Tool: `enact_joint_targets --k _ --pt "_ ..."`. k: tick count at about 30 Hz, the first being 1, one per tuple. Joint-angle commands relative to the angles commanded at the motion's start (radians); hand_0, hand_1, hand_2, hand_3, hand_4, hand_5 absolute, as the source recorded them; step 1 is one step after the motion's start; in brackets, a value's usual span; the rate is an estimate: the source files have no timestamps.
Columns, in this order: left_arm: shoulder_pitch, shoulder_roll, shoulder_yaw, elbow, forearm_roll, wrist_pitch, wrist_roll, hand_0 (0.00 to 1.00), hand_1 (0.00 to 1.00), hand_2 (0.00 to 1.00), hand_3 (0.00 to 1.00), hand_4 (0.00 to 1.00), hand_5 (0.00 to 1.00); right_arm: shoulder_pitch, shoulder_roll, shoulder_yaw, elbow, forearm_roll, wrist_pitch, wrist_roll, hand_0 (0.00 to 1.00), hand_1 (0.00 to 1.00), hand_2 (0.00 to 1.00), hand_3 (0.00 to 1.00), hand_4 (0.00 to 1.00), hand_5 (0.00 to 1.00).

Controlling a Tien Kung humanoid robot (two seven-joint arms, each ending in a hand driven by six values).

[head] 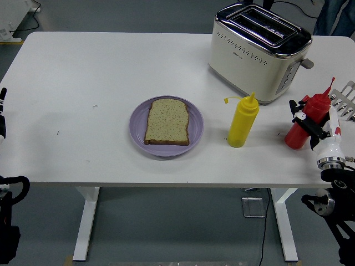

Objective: Pick up the cup,pour liquid into bread,place the cup on the desk

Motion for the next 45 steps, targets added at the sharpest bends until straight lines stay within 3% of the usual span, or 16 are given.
enact_joint_targets --k 9,10,12,18,25,32,40,45 --pt "-0.001 0.0 -0.001 -0.001 0.0 0.0 0.0 0.784 0.733 0.734 0.689 0.566 0.998 0.001 -0.004 0.014 0.014 0.033 -0.021 0.012 0.018 0.088 0.217 0.31 0.754 0.134" --pt "-0.001 0.0 -0.002 -0.001 0.0 0.0 0.0 0.783 0.732 0.733 0.688 0.566 0.998 0.001 -0.005 0.018 0.018 0.034 -0.021 0.01 0.002 0.027 0.198 0.313 0.727 0.12" --pt "-0.002 0.0 -0.003 -0.001 0.0 0.0 0.0 0.783 0.732 0.733 0.688 0.566 0.998 0.002 -0.008 0.025 0.027 0.034 -0.017 0.005 0.002 0.027 0.198 0.313 0.727 0.12" --pt "-0.004 0.0 -0.007 -0.002 -0.001 0.001 0.0 0.781 0.731 0.732 0.688 0.564 0.998 0.019 -0.043 0.046 0.081 -0.019 -0.014 -0.032 0.002 0.03 0.195 0.315 0.671 0.129" --pt "-0.005 0.0 -0.01 -0.002 -0.001 0.001 -0.001 0.781 0.73 0.731 0.687 0.563 0.998 0.082 -0.118 0.033 0.166 -0.216 -0.005 -0.102 0.002 0.034 0.196 0.315 0.628 0.129" --pt "-0.008 0.0 -0.013 -0.002 0.0 0.001 -0.001 0.781 0.73 0.731 0.687 0.563 0.998 0.21 -0.192 -0.039 0.21 -0.478 -0.035 -0.188 0.002 0.037 0.197 0.311 0.623 0.145" --pt "-0.007 0.0 -0.018 -0.003 -0.001 0.001 -0.002 0.78 0.73 0.732 0.686 0.563 0.998 0.344 -0.234 -0.14 0.22 -0.77 -0.092 -0.297 0.002 0.035 0.198 0.312 0.62 0.154" --pt "-0.007 0.0 -0.021 -0.002 -0.001 0.001 -0.002 0.78 0.73 0.732 0.686 0.563 0.998 0.427 -0.244 -0.218 0.206 -0.983 -0.097 -0.36 0.002 0.035 0.198 0.312 0.62 0.154"
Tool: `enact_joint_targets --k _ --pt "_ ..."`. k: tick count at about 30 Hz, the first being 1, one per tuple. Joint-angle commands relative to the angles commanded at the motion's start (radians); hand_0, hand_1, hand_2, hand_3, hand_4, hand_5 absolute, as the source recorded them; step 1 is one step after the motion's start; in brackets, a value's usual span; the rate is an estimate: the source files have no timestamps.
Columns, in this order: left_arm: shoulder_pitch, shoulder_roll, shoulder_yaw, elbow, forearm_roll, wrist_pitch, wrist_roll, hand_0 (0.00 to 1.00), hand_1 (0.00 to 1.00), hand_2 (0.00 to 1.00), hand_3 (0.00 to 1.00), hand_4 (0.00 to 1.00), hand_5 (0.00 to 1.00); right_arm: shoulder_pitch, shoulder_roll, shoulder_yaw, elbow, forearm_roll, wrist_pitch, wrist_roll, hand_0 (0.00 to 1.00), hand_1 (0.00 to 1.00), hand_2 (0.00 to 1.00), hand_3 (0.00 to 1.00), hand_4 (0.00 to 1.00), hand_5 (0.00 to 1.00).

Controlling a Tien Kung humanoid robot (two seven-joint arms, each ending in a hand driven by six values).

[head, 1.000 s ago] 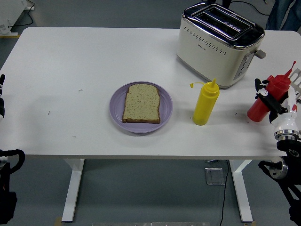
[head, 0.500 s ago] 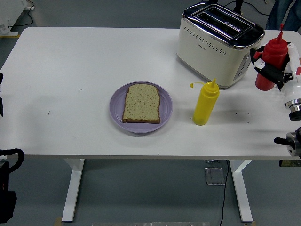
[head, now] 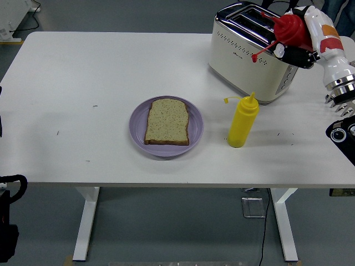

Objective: Pick up the cup,pour liquid into bread,place the cup on the desk

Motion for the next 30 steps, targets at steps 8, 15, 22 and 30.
enact_joint_targets --k 8,15,22,30 --pt "-0.001 0.0 -0.003 0.001 0.0 0.0 0.0 0.782 0.733 0.733 0.687 0.562 0.998 0.141 0.012 -0.127 -0.057 -0.32 0.042 -0.092 0.002 0.037 0.196 0.311 0.584 0.159" --pt "0.001 0.0 -0.007 0.001 0.0 0.0 -0.001 0.784 0.734 0.733 0.688 0.563 0.998 0.257 0.047 -0.217 -0.081 -0.488 0.108 -0.186 0.002 0.037 0.195 0.309 0.572 0.168" --pt "0.002 0.0 -0.003 0.002 0.0 -0.001 -0.001 0.785 0.735 0.735 0.688 0.565 0.998 0.312 0.098 -0.312 -0.097 -0.488 0.156 -0.231 0.003 0.035 0.194 0.308 0.561 0.18" --pt "0.006 0.0 -0.006 0.002 0.0 -0.001 -0.003 0.786 0.736 0.737 0.69 0.566 0.998 0.319 0.093 -0.234 -0.09 -0.488 0.13 -0.24 0.004 0.036 0.194 0.307 0.556 0.187"
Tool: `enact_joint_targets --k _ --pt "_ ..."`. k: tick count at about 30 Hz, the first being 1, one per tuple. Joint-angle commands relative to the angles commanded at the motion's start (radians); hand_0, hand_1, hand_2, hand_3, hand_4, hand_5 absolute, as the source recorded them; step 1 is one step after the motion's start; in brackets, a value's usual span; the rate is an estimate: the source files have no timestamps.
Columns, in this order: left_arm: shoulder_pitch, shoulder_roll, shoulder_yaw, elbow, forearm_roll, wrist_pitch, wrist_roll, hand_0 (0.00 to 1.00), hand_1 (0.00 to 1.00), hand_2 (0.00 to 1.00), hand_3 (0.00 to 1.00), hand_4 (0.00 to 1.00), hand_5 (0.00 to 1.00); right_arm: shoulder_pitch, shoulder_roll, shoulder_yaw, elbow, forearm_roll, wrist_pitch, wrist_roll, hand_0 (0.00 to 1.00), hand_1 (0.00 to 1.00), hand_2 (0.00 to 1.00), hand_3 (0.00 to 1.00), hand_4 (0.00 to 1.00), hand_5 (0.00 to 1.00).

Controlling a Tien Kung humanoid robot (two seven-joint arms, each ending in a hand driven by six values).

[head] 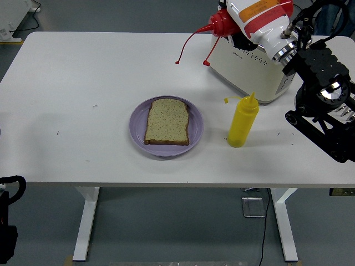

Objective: Pick up the cup,pour liquid into bread,place the cup on the desk

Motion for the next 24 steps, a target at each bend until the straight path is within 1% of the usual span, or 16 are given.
enact_joint_targets --k 4,9,11,15,17,20,22,24 --pt "0.002 0.0 0.002 0.0 0.0 0.0 0.0 0.787 0.738 0.737 0.69 0.568 0.998 0.013 -0.005 -0.014 0.0 0.0 0.0 0.005 0.005 0.036 0.194 0.306 0.553 0.195" --pt "0.002 0.0 0.003 0.0 0.001 -0.001 0.0 0.789 0.738 0.738 0.691 0.568 0.998 0.03 0.006 -0.18 -0.041 0.0 0.028 0.015 0.005 0.037 0.194 0.306 0.552 0.204" --pt "0.002 0.0 0.004 0.0 0.001 -0.001 0.0 0.789 0.738 0.738 0.691 0.568 0.998 0.029 0.009 -0.204 -0.047 0.0 0.03 0.016 0.005 0.037 0.194 0.306 0.552 0.204" --pt "0.002 0.0 0.001 0.0 0.0 0.0 0.0 0.789 0.739 0.738 0.691 0.567 0.998 0.03 0.011 -0.163 -0.047 0.0 0.018 0.011 0.005 0.036 0.193 0.304 0.549 0.217" --pt "0.003 0.0 -0.001 0.001 0.0 0.0 -0.001 0.789 0.739 0.738 0.691 0.567 0.998 0.037 0.009 -0.117 -0.034 0.0 0.003 0.004 0.005 0.036 0.193 0.304 0.549 0.217" --pt "0.003 0.0 -0.001 0.001 0.0 0.0 -0.001 0.789 0.738 0.739 0.691 0.568 0.998 0.039 0.013 -0.065 -0.023 0.0 -0.007 0.0 0.003 0.037 0.193 0.303 0.545 0.223" --pt "0.002 0.0 -0.001 0.0 0.0 0.0 -0.001 0.789 0.738 0.739 0.691 0.568 0.998 0.041 0.018 -0.059 -0.022 0.0 -0.007 0.001 0.003 0.037 0.193 0.303 0.545 0.223" --pt "0.001 0.0 -0.001 0.0 0.0 0.0 -0.001 0.789 0.738 0.739 0.691 0.568 0.998 0.048 0.02 -0.1 -0.03 0.0 0.004 0.002 0.003 0.037 0.193 0.303 0.545 0.223"
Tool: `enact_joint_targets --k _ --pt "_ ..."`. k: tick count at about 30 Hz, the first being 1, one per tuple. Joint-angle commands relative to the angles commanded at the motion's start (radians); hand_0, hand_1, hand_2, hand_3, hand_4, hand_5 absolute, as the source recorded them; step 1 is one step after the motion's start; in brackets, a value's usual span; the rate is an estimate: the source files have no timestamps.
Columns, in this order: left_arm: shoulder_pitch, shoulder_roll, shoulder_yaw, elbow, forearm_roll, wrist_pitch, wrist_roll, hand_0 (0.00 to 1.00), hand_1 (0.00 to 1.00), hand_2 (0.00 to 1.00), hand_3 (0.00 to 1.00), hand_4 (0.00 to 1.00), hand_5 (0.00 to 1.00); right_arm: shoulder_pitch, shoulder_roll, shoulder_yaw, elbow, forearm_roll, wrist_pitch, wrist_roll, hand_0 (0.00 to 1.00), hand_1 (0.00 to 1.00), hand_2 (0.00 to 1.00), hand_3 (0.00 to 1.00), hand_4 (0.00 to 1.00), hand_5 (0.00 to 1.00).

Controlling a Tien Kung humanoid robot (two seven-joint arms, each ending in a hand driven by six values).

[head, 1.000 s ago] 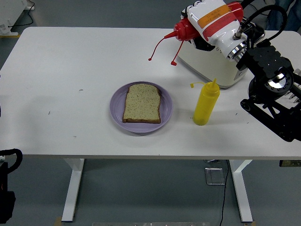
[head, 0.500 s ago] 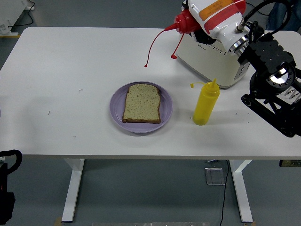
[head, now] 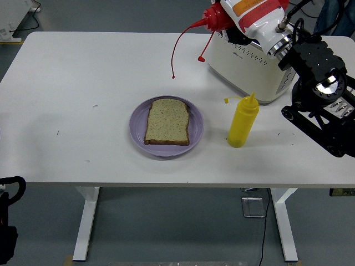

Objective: Pick up the cup,pour liquid into bread,place the cup on the desk

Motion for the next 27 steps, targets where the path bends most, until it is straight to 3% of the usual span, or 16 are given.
enact_joint_targets --k 6,10,17,21,27 --pt "-0.003 0.0 0.0 0.0 0.0 0.0 0.0 0.788 0.737 0.738 0.691 0.568 0.998 0.012 0.011 -0.159 -0.017 0.0 0.018 -0.001 0.005 0.036 0.193 0.302 0.543 0.232" --pt "-0.004 0.0 -0.003 0.0 0.0 0.0 -0.001 0.787 0.736 0.736 0.691 0.568 0.998 0.012 0.012 -0.136 -0.012 0.0 0.012 -0.003 0.005 0.037 0.193 0.302 0.543 0.235" --pt "-0.004 0.0 -0.002 0.0 0.0 0.0 -0.001 0.787 0.736 0.735 0.69 0.568 0.998 -0.009 -0.001 -0.012 0.036 0.0 -0.009 0.004 0.004 0.037 0.193 0.302 0.541 0.236" --pt "-0.004 0.0 -0.003 0.0 0.0 0.0 -0.002 0.784 0.733 0.733 0.689 0.568 0.998 -0.068 -0.005 0.126 0.128 0.158 -0.006 0.03 0.005 0.039 0.193 0.301 0.54 0.245" --pt "-0.006 0.0 0.0 0.0 0.0 0.0 -0.001 0.783 0.732 0.733 0.688 0.568 0.998 -0.141 -0.017 0.328 0.182 0.408 0.038 0.096 0.005 0.041 0.195 0.302 0.537 0.242"
